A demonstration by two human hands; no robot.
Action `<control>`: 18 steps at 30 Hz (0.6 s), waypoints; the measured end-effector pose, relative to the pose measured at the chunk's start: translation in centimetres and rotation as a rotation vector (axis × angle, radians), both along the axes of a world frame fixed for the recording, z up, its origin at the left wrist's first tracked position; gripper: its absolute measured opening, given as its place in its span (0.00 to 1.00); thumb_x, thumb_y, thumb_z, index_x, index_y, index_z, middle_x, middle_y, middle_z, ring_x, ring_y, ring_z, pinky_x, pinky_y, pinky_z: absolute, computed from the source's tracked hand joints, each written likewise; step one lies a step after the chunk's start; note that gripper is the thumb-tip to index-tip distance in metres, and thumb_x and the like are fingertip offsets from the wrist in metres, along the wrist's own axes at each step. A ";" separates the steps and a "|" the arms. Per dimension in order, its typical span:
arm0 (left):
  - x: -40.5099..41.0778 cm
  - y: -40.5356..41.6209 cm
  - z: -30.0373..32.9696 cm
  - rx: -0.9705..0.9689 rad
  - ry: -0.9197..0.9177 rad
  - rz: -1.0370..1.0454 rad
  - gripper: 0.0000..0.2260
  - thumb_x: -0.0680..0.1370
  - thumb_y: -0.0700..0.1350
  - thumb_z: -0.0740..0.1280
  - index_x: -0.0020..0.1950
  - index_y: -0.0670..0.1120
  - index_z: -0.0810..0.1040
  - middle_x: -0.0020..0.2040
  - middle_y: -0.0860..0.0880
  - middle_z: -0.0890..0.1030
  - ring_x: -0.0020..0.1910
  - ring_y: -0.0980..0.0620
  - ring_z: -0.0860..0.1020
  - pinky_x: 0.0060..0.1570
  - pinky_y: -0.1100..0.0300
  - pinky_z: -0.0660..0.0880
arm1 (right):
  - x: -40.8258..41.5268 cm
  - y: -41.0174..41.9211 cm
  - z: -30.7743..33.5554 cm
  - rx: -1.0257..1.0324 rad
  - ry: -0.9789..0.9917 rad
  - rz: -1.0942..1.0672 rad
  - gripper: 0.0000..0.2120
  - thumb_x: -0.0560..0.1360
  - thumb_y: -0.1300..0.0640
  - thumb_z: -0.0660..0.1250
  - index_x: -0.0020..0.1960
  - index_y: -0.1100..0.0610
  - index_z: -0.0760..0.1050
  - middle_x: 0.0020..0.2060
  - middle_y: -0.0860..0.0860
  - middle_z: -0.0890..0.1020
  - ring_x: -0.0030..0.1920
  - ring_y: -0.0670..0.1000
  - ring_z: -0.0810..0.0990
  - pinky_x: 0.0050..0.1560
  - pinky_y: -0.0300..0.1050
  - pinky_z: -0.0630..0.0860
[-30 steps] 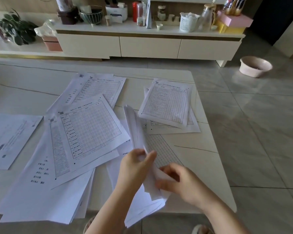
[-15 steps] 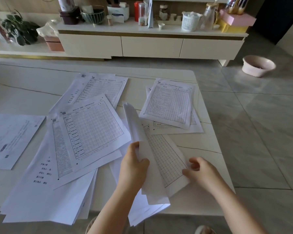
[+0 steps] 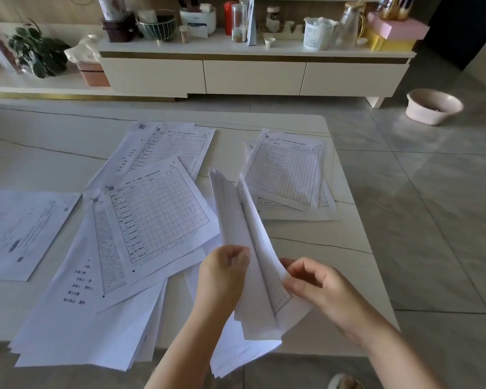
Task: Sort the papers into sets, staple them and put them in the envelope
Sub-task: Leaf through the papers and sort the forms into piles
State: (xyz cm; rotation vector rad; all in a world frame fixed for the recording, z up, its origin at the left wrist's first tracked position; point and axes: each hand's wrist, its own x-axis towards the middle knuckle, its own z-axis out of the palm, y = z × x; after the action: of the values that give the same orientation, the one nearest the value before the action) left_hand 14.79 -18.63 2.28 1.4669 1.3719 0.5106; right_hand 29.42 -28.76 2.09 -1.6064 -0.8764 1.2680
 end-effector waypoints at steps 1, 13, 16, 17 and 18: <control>0.0 -0.1 0.3 0.020 -0.015 0.004 0.07 0.77 0.50 0.66 0.43 0.49 0.80 0.39 0.55 0.79 0.39 0.60 0.75 0.38 0.65 0.70 | -0.4 0.1 0.3 0.028 0.032 0.007 0.04 0.74 0.60 0.68 0.43 0.61 0.76 0.55 0.44 0.83 0.57 0.38 0.79 0.52 0.29 0.71; -0.5 -0.1 -0.2 -0.101 -0.093 0.112 0.05 0.75 0.40 0.65 0.46 0.48 0.78 0.42 0.50 0.81 0.40 0.51 0.79 0.40 0.56 0.76 | -1.8 1.3 0.0 0.085 0.113 -0.007 0.13 0.76 0.53 0.63 0.53 0.58 0.82 0.53 0.49 0.84 0.58 0.44 0.79 0.59 0.41 0.76; -0.2 0.2 0.0 -0.111 -0.131 0.129 0.09 0.75 0.38 0.64 0.46 0.53 0.76 0.43 0.53 0.80 0.43 0.52 0.80 0.45 0.53 0.79 | 1.3 3.6 -1.7 0.019 0.049 -0.297 0.05 0.77 0.62 0.65 0.48 0.58 0.81 0.46 0.54 0.83 0.52 0.51 0.80 0.50 0.42 0.79; -0.1 0.3 -0.1 -0.115 -0.144 0.129 0.10 0.75 0.38 0.64 0.46 0.54 0.75 0.44 0.54 0.80 0.44 0.51 0.80 0.48 0.50 0.79 | 2.7 4.6 -2.4 -0.020 -0.019 -0.377 0.05 0.76 0.64 0.66 0.47 0.57 0.80 0.45 0.54 0.82 0.49 0.52 0.79 0.47 0.41 0.78; 0.0 0.3 -0.1 -0.123 -0.159 0.128 0.11 0.75 0.38 0.64 0.47 0.55 0.74 0.45 0.53 0.80 0.46 0.50 0.80 0.49 0.48 0.79 | 4.3 5.6 -3.2 -0.065 -0.105 -0.437 0.05 0.76 0.65 0.66 0.47 0.57 0.79 0.45 0.55 0.81 0.46 0.51 0.77 0.44 0.40 0.76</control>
State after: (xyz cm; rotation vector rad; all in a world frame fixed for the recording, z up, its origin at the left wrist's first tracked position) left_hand 14.82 -18.33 2.14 1.2190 1.3519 0.5998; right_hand 33.74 -23.16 -1.13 -1.8079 -0.5080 0.9173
